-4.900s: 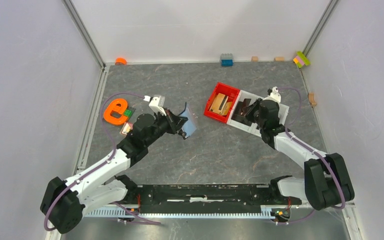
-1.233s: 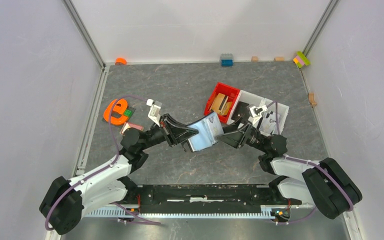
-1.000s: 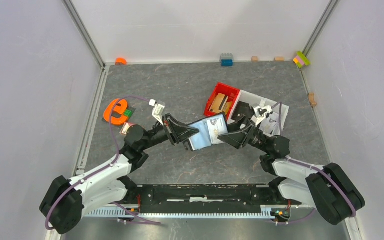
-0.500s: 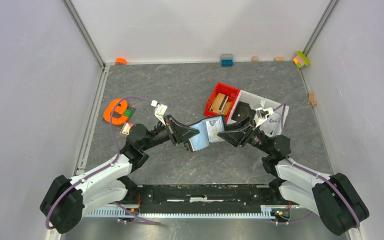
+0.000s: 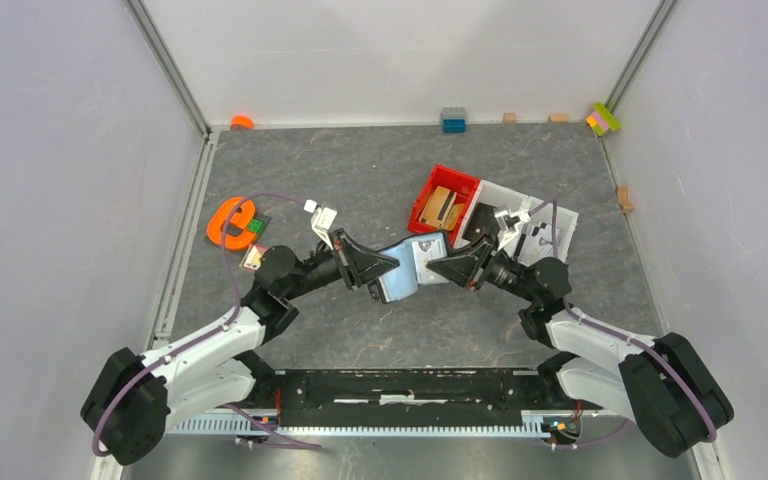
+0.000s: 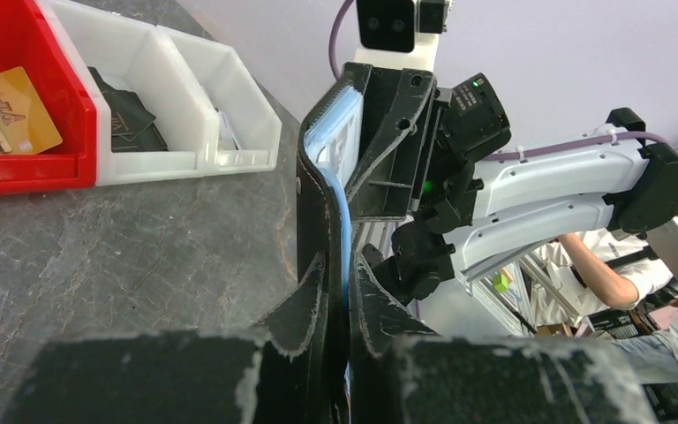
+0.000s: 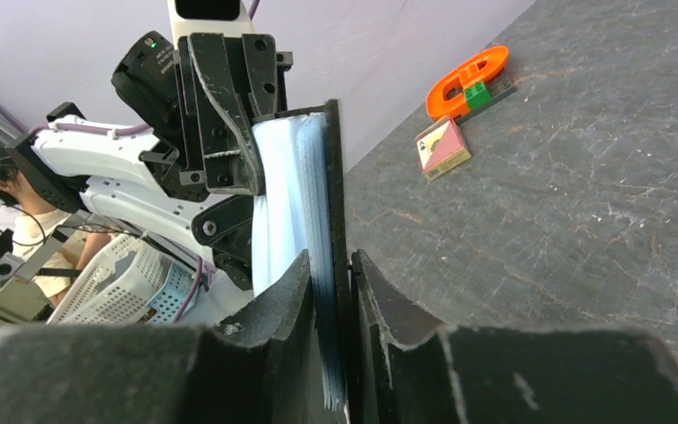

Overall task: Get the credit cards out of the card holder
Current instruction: Remove the credit card from the card holder.

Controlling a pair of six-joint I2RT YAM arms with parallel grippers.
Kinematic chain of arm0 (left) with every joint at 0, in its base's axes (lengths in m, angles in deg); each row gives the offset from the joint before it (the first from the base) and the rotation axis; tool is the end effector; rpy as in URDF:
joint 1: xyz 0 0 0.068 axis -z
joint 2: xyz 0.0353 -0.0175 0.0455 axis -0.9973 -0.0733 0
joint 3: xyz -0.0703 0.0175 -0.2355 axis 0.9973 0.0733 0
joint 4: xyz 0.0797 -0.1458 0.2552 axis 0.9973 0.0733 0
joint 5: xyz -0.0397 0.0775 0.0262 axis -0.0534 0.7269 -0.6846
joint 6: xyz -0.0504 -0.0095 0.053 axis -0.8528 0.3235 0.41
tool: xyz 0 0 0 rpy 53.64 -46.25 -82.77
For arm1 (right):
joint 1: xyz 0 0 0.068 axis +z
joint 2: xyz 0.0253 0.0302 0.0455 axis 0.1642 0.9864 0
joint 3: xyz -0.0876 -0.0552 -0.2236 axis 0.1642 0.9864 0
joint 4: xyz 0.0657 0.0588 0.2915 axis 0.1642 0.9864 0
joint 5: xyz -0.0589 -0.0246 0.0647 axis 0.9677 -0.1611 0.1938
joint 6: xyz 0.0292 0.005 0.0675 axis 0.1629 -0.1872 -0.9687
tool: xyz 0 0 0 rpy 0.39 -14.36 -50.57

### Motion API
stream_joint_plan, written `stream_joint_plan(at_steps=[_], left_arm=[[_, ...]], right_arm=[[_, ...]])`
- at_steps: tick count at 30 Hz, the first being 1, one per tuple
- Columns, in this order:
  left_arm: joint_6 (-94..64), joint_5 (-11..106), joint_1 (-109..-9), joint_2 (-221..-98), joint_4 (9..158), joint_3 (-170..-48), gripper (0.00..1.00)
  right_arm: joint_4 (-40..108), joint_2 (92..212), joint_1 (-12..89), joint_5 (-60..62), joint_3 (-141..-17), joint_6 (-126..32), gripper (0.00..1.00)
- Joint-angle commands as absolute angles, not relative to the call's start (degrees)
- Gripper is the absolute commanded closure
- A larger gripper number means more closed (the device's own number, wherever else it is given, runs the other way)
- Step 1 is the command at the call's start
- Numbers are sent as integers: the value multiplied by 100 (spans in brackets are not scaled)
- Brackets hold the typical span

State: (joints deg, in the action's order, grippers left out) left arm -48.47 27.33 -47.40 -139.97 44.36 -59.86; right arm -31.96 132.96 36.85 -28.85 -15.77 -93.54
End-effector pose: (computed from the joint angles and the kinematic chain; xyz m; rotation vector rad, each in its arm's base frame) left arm 0.2090 -0.2031 0.2227 0.3748 1.5880 -1.5068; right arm 0.2143 0.1537 0.1738 -0.3092 1.5173 1.5794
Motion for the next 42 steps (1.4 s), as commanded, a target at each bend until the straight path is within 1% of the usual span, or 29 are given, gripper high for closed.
stream_joint_plan(at_steps=[1, 2, 4, 7, 8, 10, 12, 13, 15, 18, 21, 22, 24, 26, 29, 34, 38, 42], left_arm=[[-4533, 2955, -4721, -14031, 4448, -6279, 98], [-4485, 3060, -4721, -14023, 4603, -6311, 97], [-4343, 3461, -4721, -13986, 5102, -6397, 91], [-4152, 4554, -4721, -13968, 6210, -6585, 75], [-4135, 4910, -4726, -13999, 6506, -6655, 68], [-4164, 5543, -4730, -14102, 7063, -6796, 52], [-4219, 6149, -4730, -14251, 7640, -7008, 41], [-4247, 6307, -4726, -14320, 7858, -7135, 36], [-4267, 6491, -4730, -14420, 8183, -7307, 33], [-4258, 6285, -4730, -14431, 8079, -7278, 33], [-4246, 5634, -4729, -14443, 7606, -7168, 34], [-4201, 5177, -4723, -14455, 7394, -7146, 35], [-4147, 4552, -4717, -14478, 7027, -7118, 40], [-4126, 4022, -4698, -14494, 6560, -7025, 50], [-4182, 3407, -4623, -14647, 5898, -6933, 56], [-4265, 2929, -4539, -15126, 5711, -7122, 59], [-4281, 2886, -4476, -15375, 5684, -7210, 60], [-4258, 2888, -4419, -15580, 5793, -7321, 56]], right_arm=[[-3336, 13370, 3731, -3117, -1804, -9252, 77], [-3312, 13361, 3731, -3117, -1805, -9238, 80], [-3179, 13344, 3731, -3074, -1825, -9169, 85], [-2507, 13301, 3731, -2894, -1930, -8861, 94], [-2245, 13293, 3732, -2819, -1978, -8758, 96], [-1813, 13307, 3725, -2623, -2045, -8583, 97], [-1395, 13360, 3719, -2409, -2113, -8422, 98], [-1208, 13390, 3708, -2318, -2158, -8369, 99], [-950, 13504, 3658, -2205, -2201, -8299, 99], [-971, 13650, 3593, -2279, -2208, -8330, 100], [-986, 13701, 3573, -2325, -2214, -8359, 100], [-982, 13706, 3564, -2326, -2219, -8360, 100], [-977, 13685, 3548, -2318, -2205, -8360, 99], [-979, 13664, 3524, -2309, -2184, -8364, 99], [-1146, 13627, 3493, -2394, -2131, -8439, 99], [-1951, 13584, 3451, -2620, -1895, -8902, 99], [-2678, 13630, 3433, -2833, -1734, -9285, 99], [-3086, 13671, 3431, -2957, -1669, -9525, 98]])
